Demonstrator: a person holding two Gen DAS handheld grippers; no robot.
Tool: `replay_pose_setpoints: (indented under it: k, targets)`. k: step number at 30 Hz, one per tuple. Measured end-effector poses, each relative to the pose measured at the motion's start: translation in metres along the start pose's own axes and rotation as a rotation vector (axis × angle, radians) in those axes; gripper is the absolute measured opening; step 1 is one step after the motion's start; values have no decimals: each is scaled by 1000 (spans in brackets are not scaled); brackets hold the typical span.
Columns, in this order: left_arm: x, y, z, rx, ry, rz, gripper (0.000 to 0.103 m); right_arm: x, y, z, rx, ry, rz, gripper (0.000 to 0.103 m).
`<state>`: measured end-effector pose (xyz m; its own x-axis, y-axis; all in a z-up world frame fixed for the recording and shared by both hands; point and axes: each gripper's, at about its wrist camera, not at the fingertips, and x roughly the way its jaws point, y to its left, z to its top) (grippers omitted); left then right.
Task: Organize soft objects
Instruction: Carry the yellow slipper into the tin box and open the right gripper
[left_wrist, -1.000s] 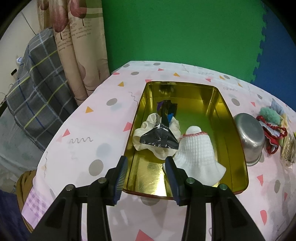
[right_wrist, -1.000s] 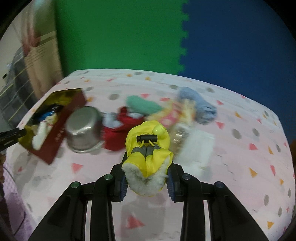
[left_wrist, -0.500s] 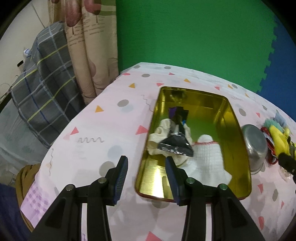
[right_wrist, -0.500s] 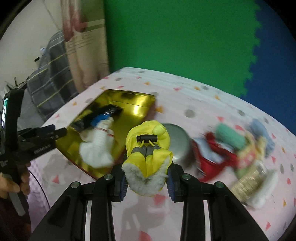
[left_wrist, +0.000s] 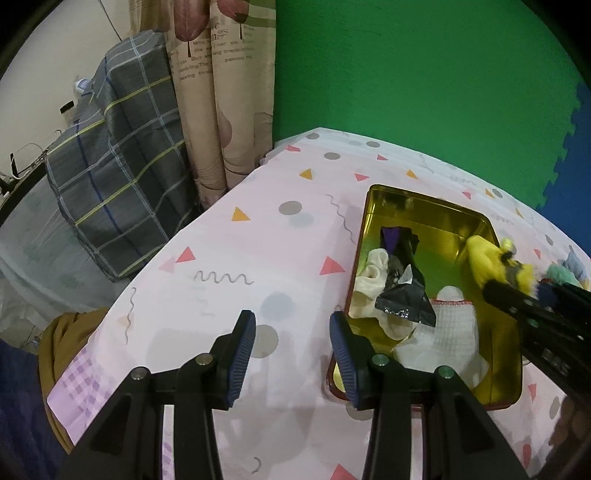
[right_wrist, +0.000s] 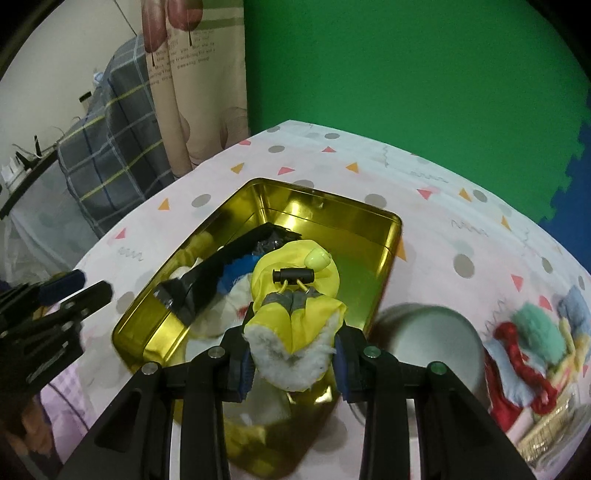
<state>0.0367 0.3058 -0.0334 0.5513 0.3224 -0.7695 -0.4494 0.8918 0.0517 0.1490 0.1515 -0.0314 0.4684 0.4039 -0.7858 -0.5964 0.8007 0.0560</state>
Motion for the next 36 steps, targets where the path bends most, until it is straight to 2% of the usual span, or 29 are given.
replay_pose_setpoints:
  k: [10, 16, 17, 18, 20, 31, 36]
  targets:
    - [1, 0, 0, 2, 5, -5, 43, 33, 12, 10, -33, 61, -31, 33]
    - [2, -1, 0, 5, 7, -8, 43, 33, 14, 7, -30, 66, -23, 41]
    - [2, -1, 0, 4, 7, -9, 43, 31, 15, 6, -35, 65, -23, 45]
    - [1, -1, 0, 3, 8, -9, 43, 30, 15, 6, -38, 63, -22, 54]
    - [1, -2, 0, 2, 7, -14, 43, 25, 16, 4, -41, 51, -18, 58]
    - [0, -9, -2, 23, -4, -9, 43, -25, 12, -17, -25, -13, 39, 58]
    - [0, -14, -4, 40, -4, -3, 43, -55, -7, -39, 3, -41, 20, 58]
